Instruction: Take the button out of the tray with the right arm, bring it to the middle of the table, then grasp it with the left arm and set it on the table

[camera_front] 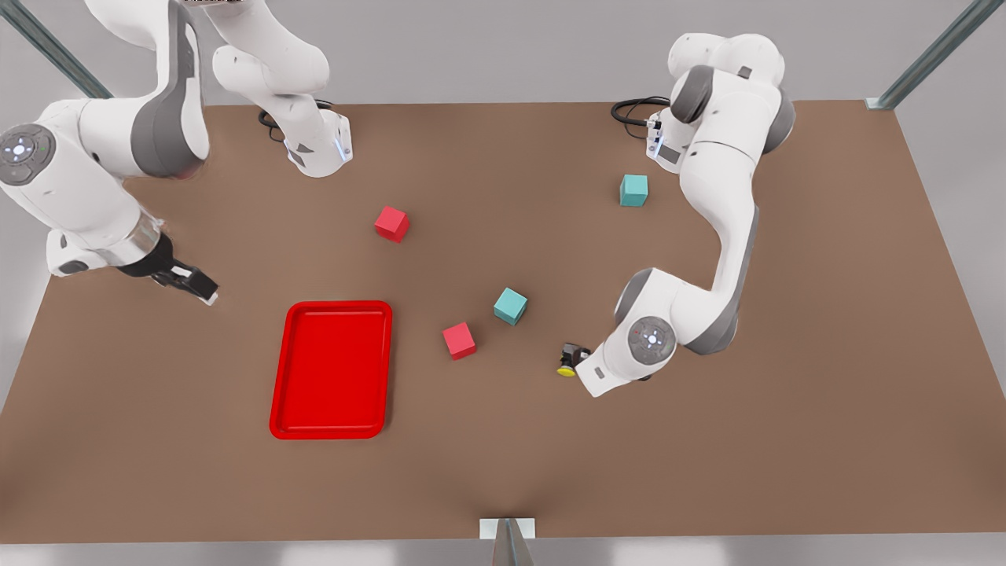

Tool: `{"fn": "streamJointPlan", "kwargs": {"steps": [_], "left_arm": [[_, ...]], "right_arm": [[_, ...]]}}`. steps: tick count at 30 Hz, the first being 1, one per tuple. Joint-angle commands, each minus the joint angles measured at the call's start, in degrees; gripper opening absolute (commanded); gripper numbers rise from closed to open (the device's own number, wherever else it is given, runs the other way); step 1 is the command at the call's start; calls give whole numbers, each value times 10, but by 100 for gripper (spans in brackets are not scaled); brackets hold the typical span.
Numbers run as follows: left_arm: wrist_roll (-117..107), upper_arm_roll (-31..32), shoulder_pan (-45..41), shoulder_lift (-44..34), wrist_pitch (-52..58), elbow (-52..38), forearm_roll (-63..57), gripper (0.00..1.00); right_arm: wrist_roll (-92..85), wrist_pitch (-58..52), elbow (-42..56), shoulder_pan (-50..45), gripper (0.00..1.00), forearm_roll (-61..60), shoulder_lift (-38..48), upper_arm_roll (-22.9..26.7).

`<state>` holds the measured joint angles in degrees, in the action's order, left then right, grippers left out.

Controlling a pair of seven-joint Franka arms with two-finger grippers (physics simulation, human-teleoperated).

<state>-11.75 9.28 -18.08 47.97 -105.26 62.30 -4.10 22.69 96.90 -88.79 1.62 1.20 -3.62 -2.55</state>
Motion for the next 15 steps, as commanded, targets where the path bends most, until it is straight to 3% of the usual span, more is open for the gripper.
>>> {"fn": "streamJointPlan", "kwargs": {"steps": [1,5,7,11,15], "left_arm": [[91,-1,0,16,-42,-2,-3,100],[55,-9,-20,10,-57,27,-12,100],[1,-2,-21,-75,-185,183,-12,100],[-87,-4,-51,-87,-201,223,-33,100],[-181,-3,-64,-62,-202,221,-79,100]], "right_arm": [[-288,-130,26,9,100,-4,-9,-1],[-256,-137,32,15,100,-3,-44,1],[-255,-129,43,15,100,3,-67,5],[-253,-38,111,-9,100,42,-176,-1],[-251,-42,106,-3,100,40,-193,3]]}}
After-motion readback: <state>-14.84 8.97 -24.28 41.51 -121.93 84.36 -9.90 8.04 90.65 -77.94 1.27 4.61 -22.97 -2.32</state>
